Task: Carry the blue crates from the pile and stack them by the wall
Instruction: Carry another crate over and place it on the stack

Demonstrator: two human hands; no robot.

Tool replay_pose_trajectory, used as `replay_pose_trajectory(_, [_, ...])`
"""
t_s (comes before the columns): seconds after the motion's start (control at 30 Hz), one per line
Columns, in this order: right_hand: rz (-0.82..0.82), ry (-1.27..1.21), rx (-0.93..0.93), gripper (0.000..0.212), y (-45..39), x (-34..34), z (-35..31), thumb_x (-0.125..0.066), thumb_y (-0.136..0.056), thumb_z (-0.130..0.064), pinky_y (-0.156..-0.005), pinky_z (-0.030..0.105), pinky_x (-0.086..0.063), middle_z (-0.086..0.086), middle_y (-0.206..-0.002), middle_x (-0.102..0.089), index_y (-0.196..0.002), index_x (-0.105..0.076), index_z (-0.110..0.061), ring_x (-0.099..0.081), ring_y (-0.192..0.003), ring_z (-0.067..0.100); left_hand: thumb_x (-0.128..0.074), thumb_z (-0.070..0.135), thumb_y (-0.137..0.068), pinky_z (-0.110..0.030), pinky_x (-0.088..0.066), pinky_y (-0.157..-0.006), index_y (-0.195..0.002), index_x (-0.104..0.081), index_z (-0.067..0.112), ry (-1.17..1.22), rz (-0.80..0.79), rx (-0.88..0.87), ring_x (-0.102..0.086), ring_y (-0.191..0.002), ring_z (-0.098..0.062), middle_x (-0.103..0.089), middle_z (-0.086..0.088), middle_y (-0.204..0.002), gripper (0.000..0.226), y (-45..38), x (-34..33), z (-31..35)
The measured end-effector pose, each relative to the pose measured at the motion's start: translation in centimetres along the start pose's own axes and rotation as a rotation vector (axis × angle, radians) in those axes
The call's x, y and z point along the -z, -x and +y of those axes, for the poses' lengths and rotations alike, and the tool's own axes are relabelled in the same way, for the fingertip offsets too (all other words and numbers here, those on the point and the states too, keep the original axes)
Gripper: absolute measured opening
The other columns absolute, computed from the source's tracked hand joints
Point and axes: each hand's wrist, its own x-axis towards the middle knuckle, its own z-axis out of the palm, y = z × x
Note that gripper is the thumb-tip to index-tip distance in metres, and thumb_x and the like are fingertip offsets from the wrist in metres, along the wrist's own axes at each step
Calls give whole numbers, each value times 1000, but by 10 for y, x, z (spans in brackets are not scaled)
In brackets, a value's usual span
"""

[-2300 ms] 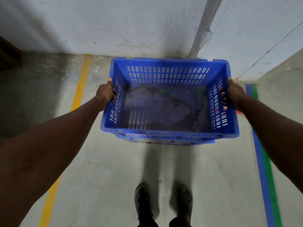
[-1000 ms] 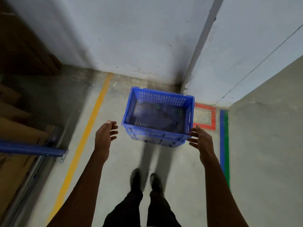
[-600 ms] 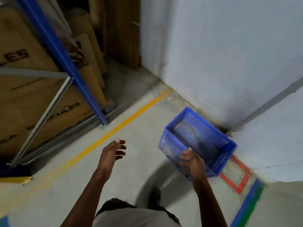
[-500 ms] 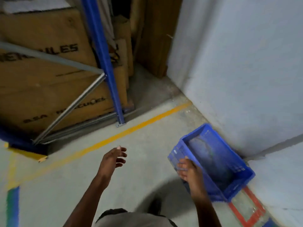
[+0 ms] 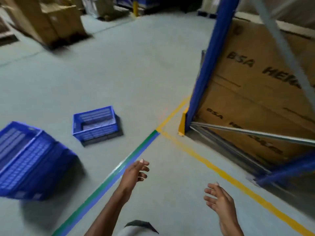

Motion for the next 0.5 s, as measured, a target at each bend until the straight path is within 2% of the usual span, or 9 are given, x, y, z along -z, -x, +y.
replay_pose_trajectory(0.1, [-159, 89, 11, 36, -19, -104, -31, -55, -99, -41, -72, 36, -49, 16, -98, -75, -103, -73, -10, -66, -79, 33, -49, 43, -103, -30, -47, -71, -106, -74, 15, 103, 176, 15, -59, -71, -17, -71, -1, -89, 37, -16, 82, 5])
replay_pose_trajectory(0.2, [-310, 193, 27, 34, -37, -194, -62, -53, -104, -35, -69, 35, -49, 17, -96, -75, -103, -73, -8, -66, -75, 31, -49, 40, -104, -31, -47, -71, -108, -72, 11, 209, 321, 18, -59, -69, -16, -70, -2, -88, 38, -30, 137, 12])
replay_pose_trajectory(0.3, [-416, 303, 40, 33, -61, -270, -90, -53, -104, -34, -66, 33, -50, 14, -92, -76, -101, -74, -9, -66, -71, 27, -48, 38, -104, -34, -47, -72, -109, -71, 8, 315, 437, 13, -59, -67, -15, -69, -3, -86, 38, -51, 174, 19])
replay_pose_trajectory(0.5, [-560, 382, 65, 31, -130, -417, -152, -54, -104, -32, -63, 30, -49, 11, -89, -74, -102, -72, -7, -65, -67, 24, -48, 32, -104, -27, -44, -60, -107, -69, 3, 414, 591, 64, -57, -62, -15, -67, -6, -85, 36, -123, 225, 48])
